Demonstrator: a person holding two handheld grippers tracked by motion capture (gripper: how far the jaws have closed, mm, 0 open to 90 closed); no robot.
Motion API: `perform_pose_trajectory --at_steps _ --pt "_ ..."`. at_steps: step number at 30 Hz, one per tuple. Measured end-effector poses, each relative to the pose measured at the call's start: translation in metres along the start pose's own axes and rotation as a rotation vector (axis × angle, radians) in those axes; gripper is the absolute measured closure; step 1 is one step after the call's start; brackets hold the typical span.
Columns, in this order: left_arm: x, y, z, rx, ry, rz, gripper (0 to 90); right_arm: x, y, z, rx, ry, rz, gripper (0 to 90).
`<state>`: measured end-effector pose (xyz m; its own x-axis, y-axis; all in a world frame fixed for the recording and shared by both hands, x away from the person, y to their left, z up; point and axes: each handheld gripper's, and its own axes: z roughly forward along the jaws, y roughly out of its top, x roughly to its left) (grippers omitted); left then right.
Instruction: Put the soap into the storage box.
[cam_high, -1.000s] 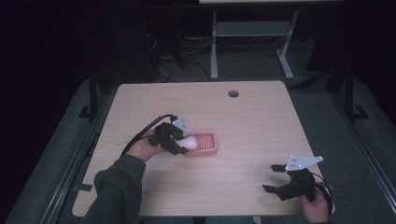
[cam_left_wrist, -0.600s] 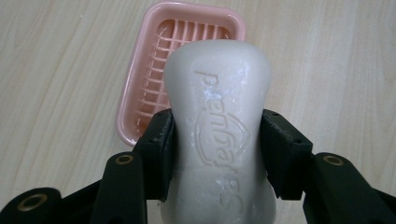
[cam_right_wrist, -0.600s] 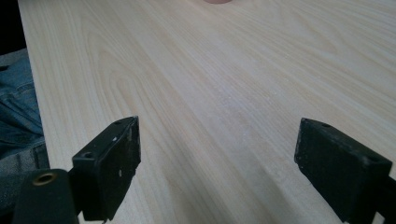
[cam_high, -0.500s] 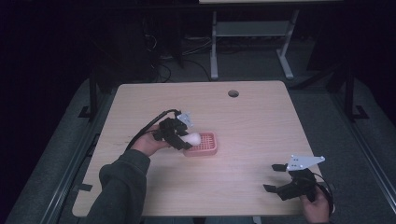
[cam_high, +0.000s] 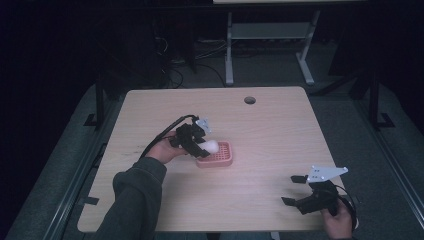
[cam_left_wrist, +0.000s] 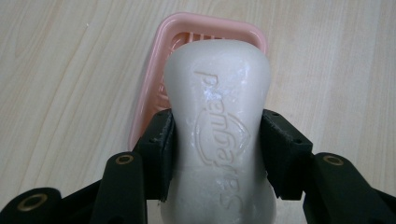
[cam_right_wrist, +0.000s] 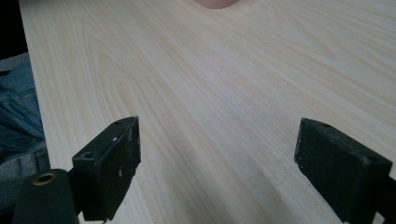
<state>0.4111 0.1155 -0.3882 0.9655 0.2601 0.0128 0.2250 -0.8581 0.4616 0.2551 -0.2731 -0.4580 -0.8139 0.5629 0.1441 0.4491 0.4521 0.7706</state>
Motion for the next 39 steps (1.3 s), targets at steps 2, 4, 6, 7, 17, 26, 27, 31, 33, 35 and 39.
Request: perform_pose_trajectory --at_steps 2,4,6,7,17,26,27,31,33,35,39 --pt "0.001 0.001 0.001 -0.011 -0.005 -0.003 49.2 0.0 0.0 0.0 -0.001 -0.001 0.0 14.2" --pt "0.002 0.002 0.003 -0.008 -0.004 -0.004 49.2 0.0 0.0 0.0 -0.002 0.0 -0.002 14.1" --pt "0.003 0.003 0.005 -0.008 -0.008 -0.008 49.2 0.0 0.0 0.0 -0.003 0.0 -0.001 14.2" --pt "0.003 0.003 0.006 -0.005 -0.009 -0.005 49.2 -0.001 0.0 0.0 -0.003 0.001 -0.002 14.1" --pt "0.006 0.008 0.017 -0.002 -0.019 -0.011 49.2 -0.001 -0.001 -0.001 -0.002 0.0 -0.003 14.1" --pt "0.01 0.014 0.03 0.022 -0.029 -0.006 49.2 -0.002 -0.002 0.0 0.003 0.002 0.0 14.1" --pt "0.01 0.014 0.03 0.022 -0.029 -0.006 49.2 -0.002 -0.002 0.0 0.003 0.002 0.0 14.1" --pt "0.01 0.02 0.034 0.036 -0.033 0.016 49.2 -0.001 -0.002 0.0 0.003 0.002 0.001 14.2" --pt "0.01 0.021 0.038 0.04 -0.034 0.019 49.2 -0.002 -0.002 -0.001 0.002 0.003 0.0 14.2" --pt "0.01 0.022 0.04 0.045 -0.039 0.018 49.2 -0.002 -0.002 -0.001 0.0 0.002 0.0 14.1" --pt "0.01 0.022 0.043 0.051 -0.04 0.019 49.2 -0.002 -0.002 -0.001 0.0 0.002 0.0 14.2"
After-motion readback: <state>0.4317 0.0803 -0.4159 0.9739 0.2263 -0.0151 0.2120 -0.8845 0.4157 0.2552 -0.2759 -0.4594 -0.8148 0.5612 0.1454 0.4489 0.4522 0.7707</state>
